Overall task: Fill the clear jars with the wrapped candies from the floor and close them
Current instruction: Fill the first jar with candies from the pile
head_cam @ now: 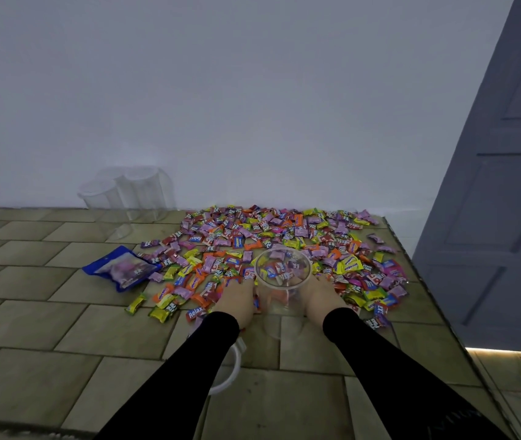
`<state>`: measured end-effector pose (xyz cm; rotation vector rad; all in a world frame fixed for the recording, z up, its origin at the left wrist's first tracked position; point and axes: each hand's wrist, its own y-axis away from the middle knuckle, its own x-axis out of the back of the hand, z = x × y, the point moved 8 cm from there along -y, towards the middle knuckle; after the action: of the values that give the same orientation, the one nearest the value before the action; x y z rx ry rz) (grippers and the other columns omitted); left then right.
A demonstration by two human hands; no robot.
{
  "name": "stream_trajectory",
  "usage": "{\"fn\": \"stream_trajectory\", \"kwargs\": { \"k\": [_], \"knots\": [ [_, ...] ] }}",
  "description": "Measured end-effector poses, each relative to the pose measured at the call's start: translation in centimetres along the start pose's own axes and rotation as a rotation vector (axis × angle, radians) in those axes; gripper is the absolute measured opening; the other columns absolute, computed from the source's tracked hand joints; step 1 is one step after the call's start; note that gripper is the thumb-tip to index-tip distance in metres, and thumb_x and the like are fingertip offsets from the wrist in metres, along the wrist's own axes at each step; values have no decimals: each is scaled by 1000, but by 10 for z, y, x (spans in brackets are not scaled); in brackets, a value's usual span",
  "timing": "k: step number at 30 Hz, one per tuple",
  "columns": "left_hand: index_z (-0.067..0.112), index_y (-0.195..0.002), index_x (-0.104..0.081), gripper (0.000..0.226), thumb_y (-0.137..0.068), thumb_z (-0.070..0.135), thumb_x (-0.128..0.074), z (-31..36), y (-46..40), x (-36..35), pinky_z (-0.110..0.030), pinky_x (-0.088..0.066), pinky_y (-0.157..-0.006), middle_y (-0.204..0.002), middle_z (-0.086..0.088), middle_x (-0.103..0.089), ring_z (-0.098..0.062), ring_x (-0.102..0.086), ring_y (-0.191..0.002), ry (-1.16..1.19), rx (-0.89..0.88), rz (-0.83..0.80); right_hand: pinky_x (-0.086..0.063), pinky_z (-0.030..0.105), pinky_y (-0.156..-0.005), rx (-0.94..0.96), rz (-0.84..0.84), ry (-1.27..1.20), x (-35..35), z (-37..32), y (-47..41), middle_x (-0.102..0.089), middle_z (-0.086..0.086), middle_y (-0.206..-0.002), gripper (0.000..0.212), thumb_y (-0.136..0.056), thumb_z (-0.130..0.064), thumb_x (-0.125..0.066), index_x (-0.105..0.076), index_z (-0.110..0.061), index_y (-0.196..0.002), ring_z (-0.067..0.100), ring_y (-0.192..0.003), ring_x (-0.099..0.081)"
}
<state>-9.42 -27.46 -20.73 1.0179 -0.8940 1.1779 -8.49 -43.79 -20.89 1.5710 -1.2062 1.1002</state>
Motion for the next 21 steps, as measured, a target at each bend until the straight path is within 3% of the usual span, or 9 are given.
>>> {"fn": "stream_trajectory", "kwargs": {
  "k": [3, 5, 11, 15, 18, 19, 20, 21],
  "knots": [
    [13, -122, -47, 22, -100, 11, -42, 0, 5, 3, -39, -48, -87, -119, -17, -44, -33, -52, -97, 49, -2, 32, -24, 41, -112, 46, 48, -72, 7, -1, 11, -28, 13, -151, 43, -103, -17, -32, -31, -18, -146, 36, -138, -24],
    [13, -122, -46, 25, -100, 6, -36, 1, 10, 4, -39, -50, -82, -119, -16, -43, -33, -52, -91, 59, -2, 53, -33, 39, -107, 63, 76, -135, 9, 4, 18, -36, 15, -144, 40, -101, -8, -34, -40, -11, -140, 33, -129, -36],
    [18, -121, -52, 34, -97, 1, -35, 5, 17, 9, -34, -48, -82, -116, -11, -46, -29, -52, -99, 144, -38, 84, -41, 38, -99, 46, 135, -245, 20, 7, 22, -48, 11, -127, 60, -87, 13, -35, -44, -21, -136, 26, -117, -43],
    [19, -111, -57, 26, -94, 2, -47, -1, 18, 14, -27, -41, -82, -117, -8, -44, -22, -48, -95, 258, 7, 113, -51, 44, -91, -31, 226, -541, 35, 12, 22, -55, 2, -113, 56, -83, 19, -39, -53, -29, -108, 20, -105, -55],
    [19, -98, -53, 11, -94, 9, -56, -4, 20, 19, -26, -37, -77, -111, -5, -48, -18, -46, -91, 344, 41, 146, -55, 38, -86, -99, 318, -724, 47, 16, 28, -54, 0, -105, 54, -86, 19, -43, -46, -35, -89, 17, -99, -58],
    [19, -97, -53, 11, -94, 10, -58, -5, 20, 21, -26, -38, -76, -109, -5, -52, -17, -48, -90, 376, 49, 161, -54, 36, -84, -117, 346, -764, 51, 17, 30, -53, 1, -105, 50, -90, 16, -43, -45, -34, -92, 16, -92, -57],
    [19, -97, -53, 11, -93, 10, -59, -6, 21, 23, -26, -39, -75, -108, -4, -55, -17, -50, -90, 412, 59, 175, -39, 20, -83, -132, 379, -792, 58, 16, 34, -52, 3, -104, 41, -93, 11, -42, -45, -29, -96, 14, -84, -53],
    [18, -98, -54, 11, -93, 11, -60, -7, 21, 24, -26, -40, -74, -109, -4, -58, -17, -52, -90, 452, 72, 188, -30, 27, -66, -135, 419, -821, 65, 15, 37, -50, 3, -103, 31, -96, 7, -41, -45, -24, -100, 13, -79, -50]
  ]
}}
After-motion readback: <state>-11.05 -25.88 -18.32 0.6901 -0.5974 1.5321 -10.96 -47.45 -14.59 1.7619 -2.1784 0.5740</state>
